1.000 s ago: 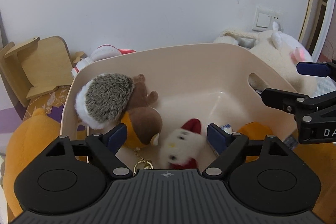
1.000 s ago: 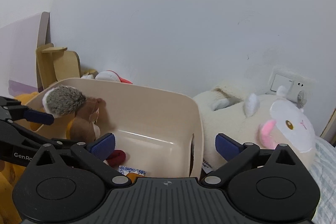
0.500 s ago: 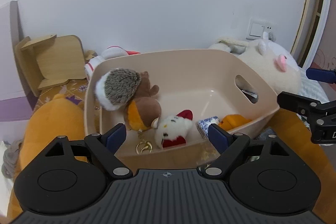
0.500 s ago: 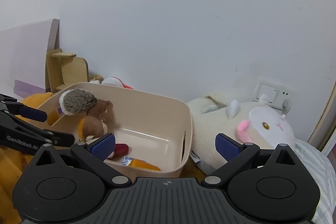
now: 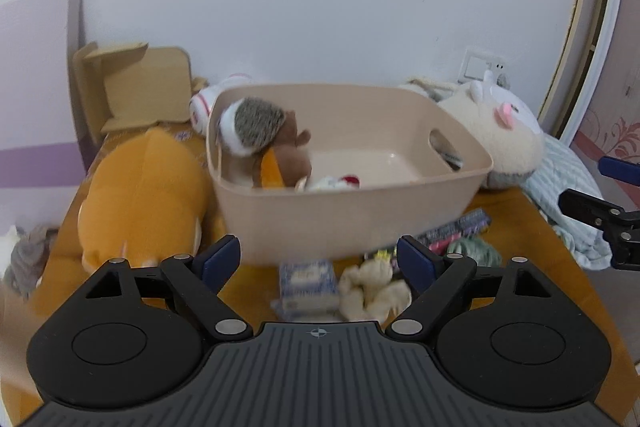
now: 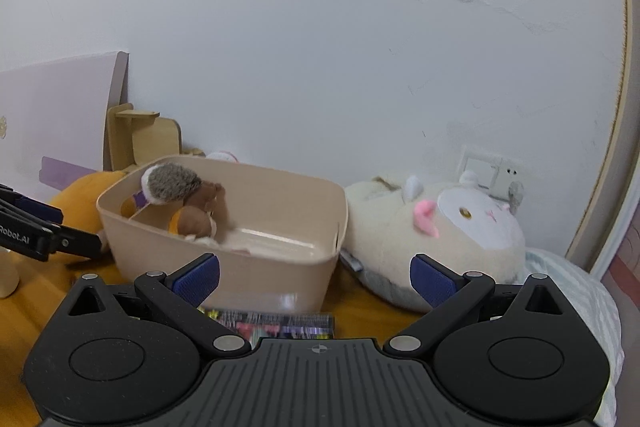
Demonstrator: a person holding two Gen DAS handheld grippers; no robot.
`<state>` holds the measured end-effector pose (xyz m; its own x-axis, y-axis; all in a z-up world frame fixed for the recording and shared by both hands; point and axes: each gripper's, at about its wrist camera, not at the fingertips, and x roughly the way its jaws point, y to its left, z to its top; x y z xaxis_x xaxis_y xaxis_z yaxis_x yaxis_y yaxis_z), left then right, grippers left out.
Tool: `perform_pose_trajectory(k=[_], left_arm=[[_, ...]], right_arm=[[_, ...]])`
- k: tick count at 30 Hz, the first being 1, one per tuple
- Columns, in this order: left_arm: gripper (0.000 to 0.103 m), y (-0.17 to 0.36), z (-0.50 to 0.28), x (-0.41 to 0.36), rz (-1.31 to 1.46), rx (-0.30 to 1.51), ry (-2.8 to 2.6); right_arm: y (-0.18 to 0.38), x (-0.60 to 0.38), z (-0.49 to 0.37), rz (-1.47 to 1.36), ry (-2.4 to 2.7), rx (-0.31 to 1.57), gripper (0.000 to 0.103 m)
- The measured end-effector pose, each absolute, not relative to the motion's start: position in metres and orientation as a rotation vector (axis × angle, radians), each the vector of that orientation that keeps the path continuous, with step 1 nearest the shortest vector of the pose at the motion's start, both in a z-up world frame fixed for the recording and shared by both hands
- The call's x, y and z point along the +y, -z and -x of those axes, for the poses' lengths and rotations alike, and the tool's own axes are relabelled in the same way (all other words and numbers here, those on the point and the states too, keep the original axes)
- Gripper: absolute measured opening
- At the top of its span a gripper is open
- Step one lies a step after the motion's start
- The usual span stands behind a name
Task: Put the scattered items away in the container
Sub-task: 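Withdraw both tools from the container back toward the remaining items on the table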
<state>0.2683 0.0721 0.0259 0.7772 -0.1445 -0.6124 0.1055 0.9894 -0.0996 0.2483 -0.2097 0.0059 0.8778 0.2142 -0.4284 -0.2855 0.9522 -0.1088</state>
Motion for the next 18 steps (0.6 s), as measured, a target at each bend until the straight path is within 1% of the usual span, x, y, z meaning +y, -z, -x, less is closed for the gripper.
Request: perform_pose_trajectory(k=[9, 18], left_arm=[[0.087, 0.030, -0.232, 0.069, 0.115, 0.718, 0.130], [0.087, 0.062, -0.218, 0.060, 0.175, 0.764, 0.127]], right_arm=[[0.036, -0.230, -0.214, 0.190, -0.233, 0.500, 0.103], [0.074, -0.241, -0.200, 0.171, -0.250, 0.568, 0.103]])
